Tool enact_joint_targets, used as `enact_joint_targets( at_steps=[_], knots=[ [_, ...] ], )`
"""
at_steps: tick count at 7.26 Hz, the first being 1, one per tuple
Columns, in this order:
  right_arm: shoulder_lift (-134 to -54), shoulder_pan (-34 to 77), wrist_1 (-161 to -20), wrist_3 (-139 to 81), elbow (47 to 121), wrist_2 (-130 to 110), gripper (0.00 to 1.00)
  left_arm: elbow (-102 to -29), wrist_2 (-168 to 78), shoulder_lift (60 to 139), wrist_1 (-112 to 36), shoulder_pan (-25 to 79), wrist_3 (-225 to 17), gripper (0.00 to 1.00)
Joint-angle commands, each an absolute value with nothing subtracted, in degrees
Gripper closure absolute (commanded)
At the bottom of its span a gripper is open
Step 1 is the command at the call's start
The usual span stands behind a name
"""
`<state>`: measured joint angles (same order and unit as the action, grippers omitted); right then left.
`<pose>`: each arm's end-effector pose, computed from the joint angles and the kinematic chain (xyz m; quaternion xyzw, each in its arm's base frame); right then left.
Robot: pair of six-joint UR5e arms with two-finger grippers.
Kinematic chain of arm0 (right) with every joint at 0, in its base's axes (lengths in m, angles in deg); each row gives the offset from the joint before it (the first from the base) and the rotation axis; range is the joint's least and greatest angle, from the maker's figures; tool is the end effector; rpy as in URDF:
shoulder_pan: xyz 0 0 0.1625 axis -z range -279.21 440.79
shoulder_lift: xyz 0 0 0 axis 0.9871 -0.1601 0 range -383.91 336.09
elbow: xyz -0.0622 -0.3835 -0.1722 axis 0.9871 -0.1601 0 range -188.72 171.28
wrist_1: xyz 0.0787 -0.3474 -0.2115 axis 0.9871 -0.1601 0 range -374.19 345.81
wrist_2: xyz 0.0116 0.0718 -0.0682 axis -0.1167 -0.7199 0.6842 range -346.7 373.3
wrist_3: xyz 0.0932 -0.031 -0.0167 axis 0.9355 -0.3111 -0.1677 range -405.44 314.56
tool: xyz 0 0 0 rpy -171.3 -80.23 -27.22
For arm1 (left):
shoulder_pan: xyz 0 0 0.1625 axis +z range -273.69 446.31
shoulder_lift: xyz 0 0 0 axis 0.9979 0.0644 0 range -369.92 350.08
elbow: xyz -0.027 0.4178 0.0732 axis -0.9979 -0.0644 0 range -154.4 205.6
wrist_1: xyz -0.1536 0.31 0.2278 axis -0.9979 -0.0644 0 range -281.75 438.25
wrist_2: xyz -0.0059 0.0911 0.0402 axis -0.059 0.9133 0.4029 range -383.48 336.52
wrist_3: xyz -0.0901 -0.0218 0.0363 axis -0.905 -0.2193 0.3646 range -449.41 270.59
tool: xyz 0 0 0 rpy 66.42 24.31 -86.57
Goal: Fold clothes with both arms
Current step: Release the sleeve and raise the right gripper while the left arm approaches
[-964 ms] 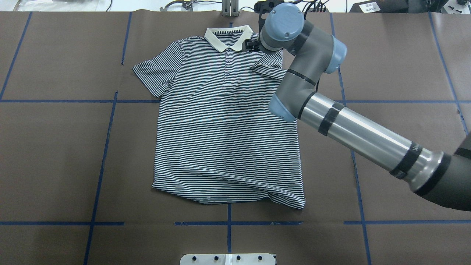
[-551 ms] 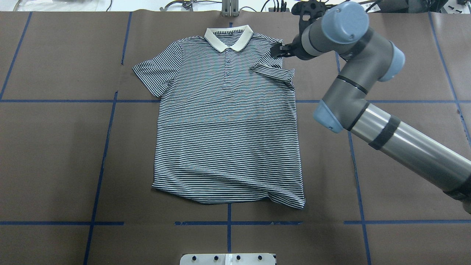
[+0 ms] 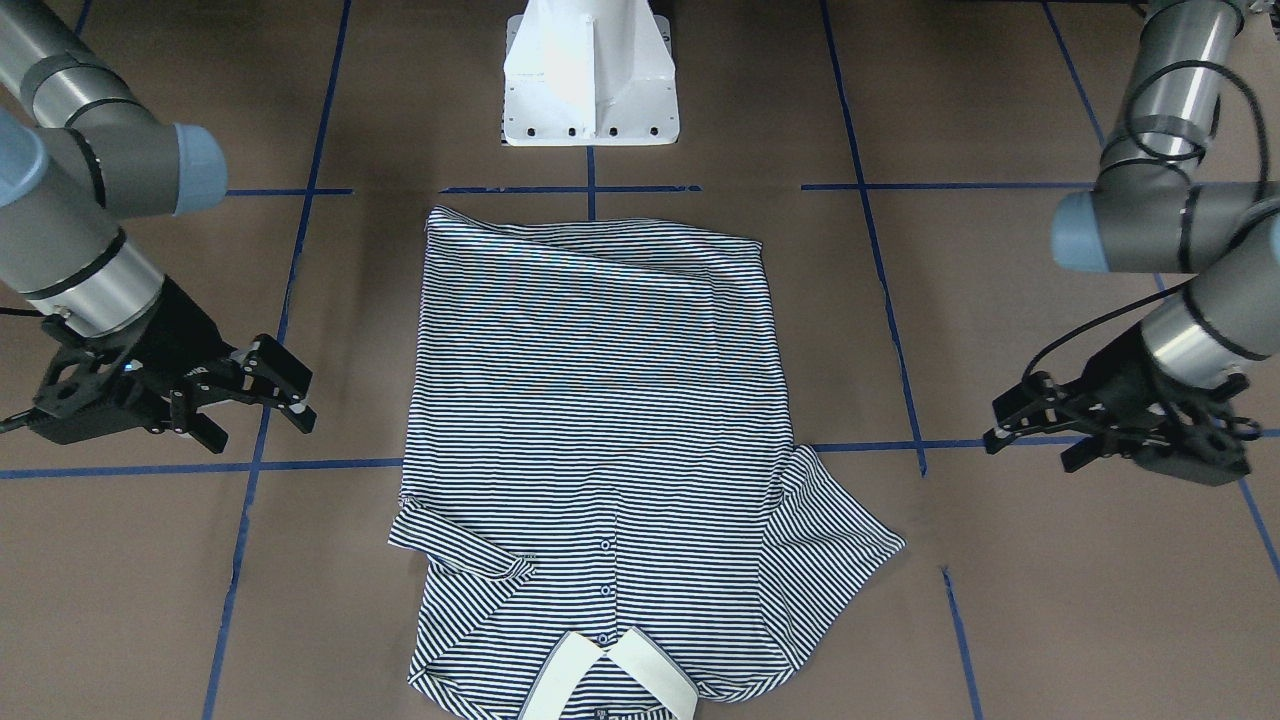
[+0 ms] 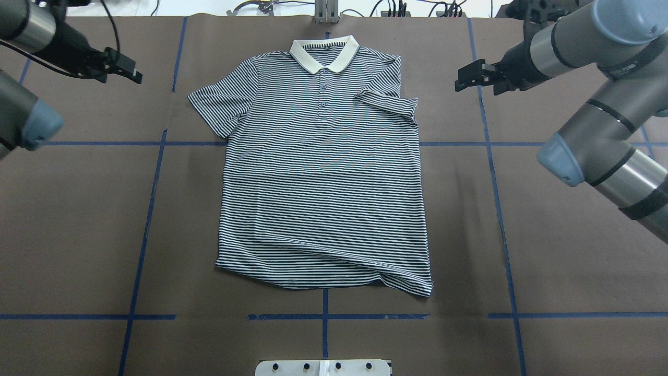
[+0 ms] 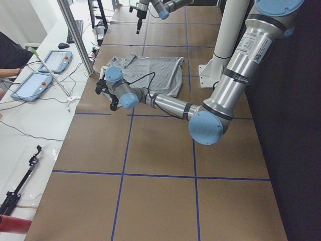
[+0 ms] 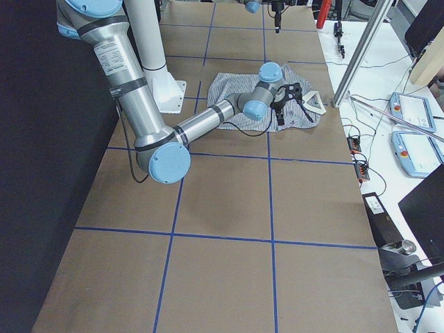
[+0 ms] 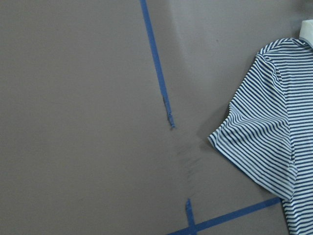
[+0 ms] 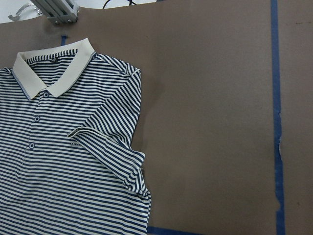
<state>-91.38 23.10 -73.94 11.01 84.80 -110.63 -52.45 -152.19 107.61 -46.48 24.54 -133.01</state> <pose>-0.2761 -0.5818 0.3457 0.1426 -0.4995 0.0417 0.8535 0.2674 -0.6484 0.4070 0.1487 0.4782 0.0253 0.8652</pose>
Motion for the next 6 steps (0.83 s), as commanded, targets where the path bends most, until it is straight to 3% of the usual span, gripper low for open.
enact_joint_targets(
  at_steps=[1, 2, 6],
  knots=[
    [-93.9, 20.8, -73.7, 11.0, 85.8, -114.2, 0.00, -42.3, -140.7, 114.1, -54.3, 31.3, -135.3, 0.18],
    [-95.4, 20.8, -73.6, 11.0, 87.0, -114.2, 0.00, -37.5, -139.2, 114.9, -61.0, 31.9, -135.3, 0.23],
    [-96.7, 20.8, -73.7, 11.2, 88.4, -114.1, 0.00, -31.4, -137.7, 116.4, -66.8, 33.8, -134.9, 0.35]
  ],
)
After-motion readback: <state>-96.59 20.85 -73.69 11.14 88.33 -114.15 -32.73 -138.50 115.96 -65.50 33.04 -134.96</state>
